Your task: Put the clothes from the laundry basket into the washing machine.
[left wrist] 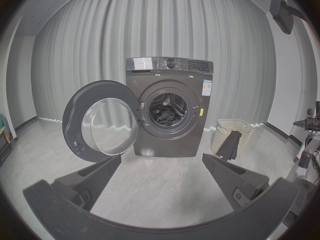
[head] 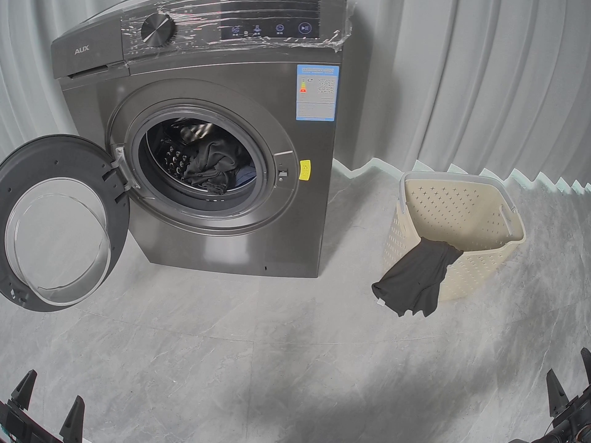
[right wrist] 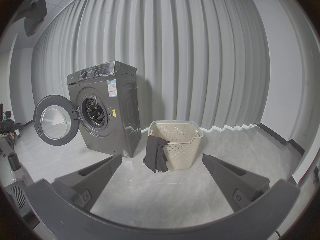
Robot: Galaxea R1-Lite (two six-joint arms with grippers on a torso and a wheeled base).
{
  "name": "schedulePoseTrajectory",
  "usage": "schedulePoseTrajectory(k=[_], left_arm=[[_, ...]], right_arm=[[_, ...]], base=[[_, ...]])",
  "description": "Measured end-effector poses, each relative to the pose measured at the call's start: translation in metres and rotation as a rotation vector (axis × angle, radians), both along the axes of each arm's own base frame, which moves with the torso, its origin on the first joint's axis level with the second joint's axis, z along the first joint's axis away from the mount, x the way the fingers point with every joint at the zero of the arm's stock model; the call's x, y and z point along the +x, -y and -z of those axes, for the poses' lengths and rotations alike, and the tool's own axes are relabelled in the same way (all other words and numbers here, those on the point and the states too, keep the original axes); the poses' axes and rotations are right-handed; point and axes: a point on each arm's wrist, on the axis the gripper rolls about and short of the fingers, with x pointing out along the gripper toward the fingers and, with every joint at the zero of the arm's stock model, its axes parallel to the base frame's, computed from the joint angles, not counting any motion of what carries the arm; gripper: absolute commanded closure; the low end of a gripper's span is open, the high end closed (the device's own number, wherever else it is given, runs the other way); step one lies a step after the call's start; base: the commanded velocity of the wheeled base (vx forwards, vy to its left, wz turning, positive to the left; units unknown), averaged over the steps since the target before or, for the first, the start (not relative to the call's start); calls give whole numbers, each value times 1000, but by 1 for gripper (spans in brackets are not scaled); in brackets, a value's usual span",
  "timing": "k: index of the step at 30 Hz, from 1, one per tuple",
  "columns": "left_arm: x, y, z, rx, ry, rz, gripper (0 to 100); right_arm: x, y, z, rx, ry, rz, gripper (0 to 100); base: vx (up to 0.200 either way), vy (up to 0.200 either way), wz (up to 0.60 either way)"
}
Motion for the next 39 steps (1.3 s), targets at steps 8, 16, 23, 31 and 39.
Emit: schedulePoseTrajectory(k=[8, 16, 23, 31, 39], left_arm=[[0, 0, 0, 1, 0, 1, 0], [0, 0, 0, 3, -1, 1, 0], [0, 0, 0, 2, -1, 2, 0], [0, 0, 0, 3, -1, 2, 0], [0, 0, 0, -2, -2, 1, 0]], right_arm=[[0, 0, 0, -1, 0, -3, 0], [0, 0, 0, -1, -1, -2, 0], [0, 0, 0, -1, -1, -2, 0], [0, 0, 0, -1, -2, -2, 0], [0, 0, 0, -1, -2, 4, 0]], base=[[0, -150, 0], [0, -125, 0], [0, -114, 0], [25, 0, 0], [100, 0, 0]])
